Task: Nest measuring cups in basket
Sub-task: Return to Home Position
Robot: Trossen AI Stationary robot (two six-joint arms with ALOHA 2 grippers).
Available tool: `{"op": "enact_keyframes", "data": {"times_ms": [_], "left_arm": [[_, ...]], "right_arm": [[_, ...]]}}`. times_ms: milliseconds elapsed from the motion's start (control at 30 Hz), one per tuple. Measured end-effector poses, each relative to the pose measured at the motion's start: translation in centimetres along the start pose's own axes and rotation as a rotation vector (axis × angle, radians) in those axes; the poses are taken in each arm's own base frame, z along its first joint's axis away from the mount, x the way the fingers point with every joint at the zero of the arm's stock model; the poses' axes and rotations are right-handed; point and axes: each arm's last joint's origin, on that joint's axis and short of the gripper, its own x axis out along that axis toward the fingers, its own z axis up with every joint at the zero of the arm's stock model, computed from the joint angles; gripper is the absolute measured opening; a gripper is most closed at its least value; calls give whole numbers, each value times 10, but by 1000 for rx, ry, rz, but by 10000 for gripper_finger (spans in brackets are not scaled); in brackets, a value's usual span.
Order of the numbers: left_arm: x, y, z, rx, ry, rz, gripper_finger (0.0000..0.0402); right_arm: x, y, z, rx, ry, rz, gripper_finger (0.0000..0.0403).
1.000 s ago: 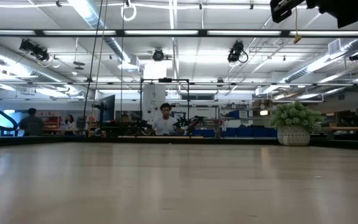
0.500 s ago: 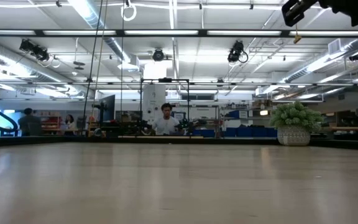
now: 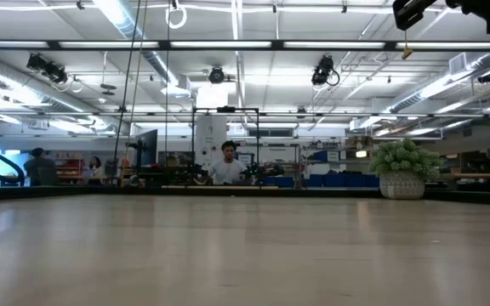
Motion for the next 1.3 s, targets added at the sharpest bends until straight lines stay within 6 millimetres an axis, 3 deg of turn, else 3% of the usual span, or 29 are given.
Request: {"op": "enact_keyframes", "data": {"times_ms": [400, 533, 767, 1067, 1300], "left_arm": [[-14, 50, 21, 31, -131, -67, 103], [-17, 59, 25, -5, -143, -91, 103], [-21, 72, 33, 142, -272, -34, 103], [-25, 102, 36, 235, -272, -16, 103], [-21, 117, 27, 253, -271, -16, 103]], "right_arm": [[-8, 1, -2, 8, 13, -51, 18], [-14, 4, 0, -60, -3, -70, 18], [-28, 14, -1, -86, -15, -126, 18], [-36, 24, 1, -163, -65, -159, 18], [-36, 17, -18, -166, -90, -186, 18]]}}
